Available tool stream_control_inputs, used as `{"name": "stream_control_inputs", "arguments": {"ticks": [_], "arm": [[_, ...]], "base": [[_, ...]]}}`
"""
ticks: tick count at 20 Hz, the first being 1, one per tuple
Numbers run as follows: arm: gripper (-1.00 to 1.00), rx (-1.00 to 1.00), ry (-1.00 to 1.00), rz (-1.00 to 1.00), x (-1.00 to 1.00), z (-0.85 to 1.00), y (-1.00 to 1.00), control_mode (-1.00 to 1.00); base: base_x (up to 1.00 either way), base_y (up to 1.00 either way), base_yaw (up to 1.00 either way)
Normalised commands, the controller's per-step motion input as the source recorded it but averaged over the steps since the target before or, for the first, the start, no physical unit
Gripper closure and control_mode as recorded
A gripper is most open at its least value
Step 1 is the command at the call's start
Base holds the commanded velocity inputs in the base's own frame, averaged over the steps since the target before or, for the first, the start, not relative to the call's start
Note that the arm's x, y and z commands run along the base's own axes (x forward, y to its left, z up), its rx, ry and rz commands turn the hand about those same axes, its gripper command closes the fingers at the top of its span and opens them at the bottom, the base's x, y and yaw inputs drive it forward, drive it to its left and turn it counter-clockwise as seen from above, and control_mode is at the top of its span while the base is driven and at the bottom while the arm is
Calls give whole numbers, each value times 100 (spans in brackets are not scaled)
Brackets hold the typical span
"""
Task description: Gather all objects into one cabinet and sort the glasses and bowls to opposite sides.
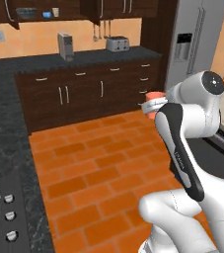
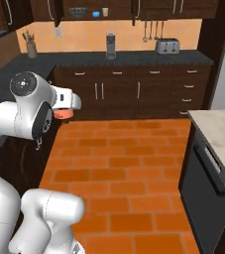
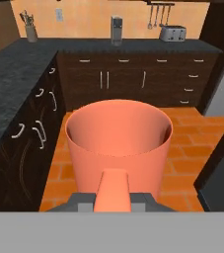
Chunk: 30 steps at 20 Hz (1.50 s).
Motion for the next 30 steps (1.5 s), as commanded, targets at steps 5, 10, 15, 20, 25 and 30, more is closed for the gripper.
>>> {"name": "stream_control_inputs", "arguments": {"ticks": [5, 10, 15, 20, 25, 30], "arm": [[100, 0, 0, 0, 0, 0, 0, 100], [100, 0, 0, 0, 0, 0, 0, 100], [100, 0, 0, 0, 0, 0, 0, 100], [100, 0, 0, 0, 0, 0, 0, 100], [100, 0, 0, 0, 0, 0, 0, 100], [100, 0, 0, 0, 0, 0, 0, 100]], "base": [[100, 0, 0], [100, 0, 0], [100, 0, 0], [100, 0, 0], [100, 0, 0], [100, 0, 0]]}}
